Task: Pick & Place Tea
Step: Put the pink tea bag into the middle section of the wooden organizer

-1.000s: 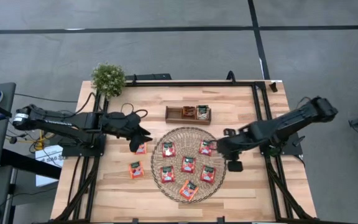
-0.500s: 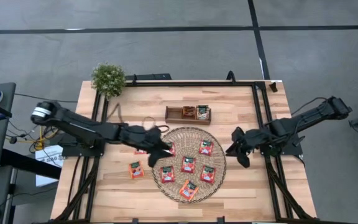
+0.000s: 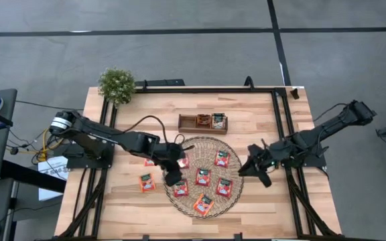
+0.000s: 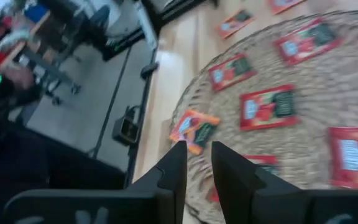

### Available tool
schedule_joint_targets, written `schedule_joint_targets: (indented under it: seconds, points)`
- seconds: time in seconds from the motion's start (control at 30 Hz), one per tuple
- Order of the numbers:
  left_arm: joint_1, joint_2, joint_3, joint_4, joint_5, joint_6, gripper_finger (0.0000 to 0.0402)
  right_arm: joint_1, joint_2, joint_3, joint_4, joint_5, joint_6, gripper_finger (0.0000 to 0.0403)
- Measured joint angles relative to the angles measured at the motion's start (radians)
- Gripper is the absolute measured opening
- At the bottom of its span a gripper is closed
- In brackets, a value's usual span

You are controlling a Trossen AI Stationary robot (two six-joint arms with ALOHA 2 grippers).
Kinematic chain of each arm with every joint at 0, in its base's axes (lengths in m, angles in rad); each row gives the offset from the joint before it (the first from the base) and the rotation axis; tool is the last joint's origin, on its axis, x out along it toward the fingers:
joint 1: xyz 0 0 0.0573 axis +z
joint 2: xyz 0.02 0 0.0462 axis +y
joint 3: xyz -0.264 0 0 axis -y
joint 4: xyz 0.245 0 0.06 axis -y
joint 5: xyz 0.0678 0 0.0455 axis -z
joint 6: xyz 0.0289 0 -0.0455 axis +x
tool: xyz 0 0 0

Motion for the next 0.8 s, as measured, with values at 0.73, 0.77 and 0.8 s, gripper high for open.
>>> schedule_joint_targets:
  seconds: [0.73, 0.77, 0.8]
  points:
    - [-0.333, -0.362, -0.247, -0.124, -0.359, -0.161, 0.0177, 0.08, 0.896, 0.85, -0.461, -0.026, 0.038, 0.0001]
    - [-0.355, -0.388, -0.27, -0.124, -0.366, -0.17, 0.0177, 0.068, 0.924, 0.889, -0.486, -0.029, 0.052, 0.0001]
    - [-0.376, -0.415, -0.291, -0.13, -0.378, -0.181, 0.0177, 0.056, 0.952, 0.927, -0.502, -0.033, 0.064, 0.0001]
